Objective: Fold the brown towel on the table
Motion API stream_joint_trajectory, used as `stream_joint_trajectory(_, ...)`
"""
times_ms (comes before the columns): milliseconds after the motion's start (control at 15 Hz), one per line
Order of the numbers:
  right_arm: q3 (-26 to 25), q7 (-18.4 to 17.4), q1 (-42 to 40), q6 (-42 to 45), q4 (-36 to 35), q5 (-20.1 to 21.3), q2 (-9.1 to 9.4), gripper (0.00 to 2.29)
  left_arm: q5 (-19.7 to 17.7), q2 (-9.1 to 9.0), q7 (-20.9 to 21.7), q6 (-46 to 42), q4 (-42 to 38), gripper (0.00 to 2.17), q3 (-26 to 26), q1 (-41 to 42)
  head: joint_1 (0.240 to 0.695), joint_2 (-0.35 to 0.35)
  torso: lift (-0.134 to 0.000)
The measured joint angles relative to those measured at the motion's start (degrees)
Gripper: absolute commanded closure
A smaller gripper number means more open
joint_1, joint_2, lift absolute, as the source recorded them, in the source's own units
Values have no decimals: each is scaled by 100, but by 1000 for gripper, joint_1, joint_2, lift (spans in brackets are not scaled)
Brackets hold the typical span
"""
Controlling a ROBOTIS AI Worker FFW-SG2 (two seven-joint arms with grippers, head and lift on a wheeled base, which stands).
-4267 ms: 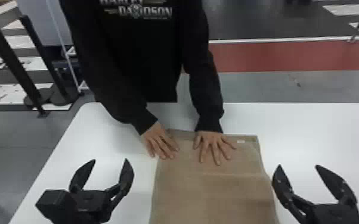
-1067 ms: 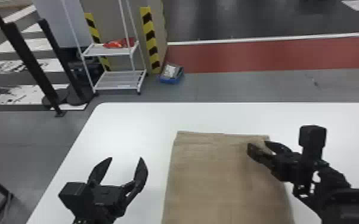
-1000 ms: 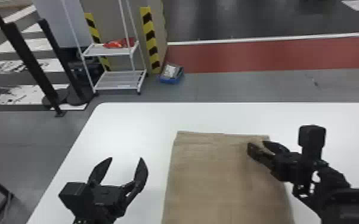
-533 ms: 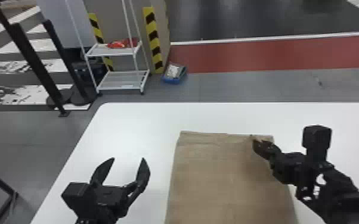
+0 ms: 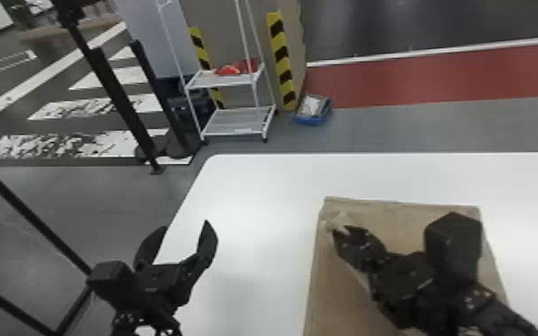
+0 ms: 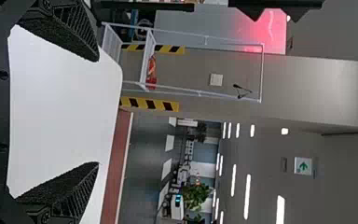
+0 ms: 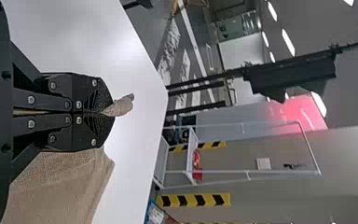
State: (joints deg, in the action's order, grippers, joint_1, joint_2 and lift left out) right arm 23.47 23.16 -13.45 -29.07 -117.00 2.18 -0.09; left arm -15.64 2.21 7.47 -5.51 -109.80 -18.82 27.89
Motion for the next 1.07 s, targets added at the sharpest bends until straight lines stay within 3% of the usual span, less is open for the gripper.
stream_joint_trajectory(67,352,-4,-29,-183,-5,296,0,1065,-103,-14,21,2,-17,83,-189,4,695,350,-113)
stream_joint_trajectory(133,647,-5,-34,-326,46,584,-1,437,-177,-21,41,2,-21,83,-315,5,695,350,-113)
stream_joint_trajectory(200,953,-5,-40,-419,129,910,-11,56,-234,-26,52,2,-23,83,-415,5,695,350,-113)
stream_joint_trajectory(333,1305,2,-52,-547,225,1210,-87,-1,-269,-31,60,2,-23,83,-480,6,695,350,-113)
stream_joint_trajectory(600,1227,275,-251,-612,-72,950,-292,46,-251,-29,82,2,18,83,-406,-16,695,350,-113)
stream_joint_trajectory(867,468,417,-653,-338,-624,556,-408,73,-170,-35,250,15,25,80,-249,-15,695,350,-113)
stream_joint_trajectory(1000,-341,464,-1007,48,-917,505,-427,76,-66,-33,582,85,66,76,-189,-6,695,350,-113)
stream_joint_trajectory(1067,-908,515,-1205,233,-1061,370,-428,76,37,-28,971,170,127,76,-186,-20,695,350,-113)
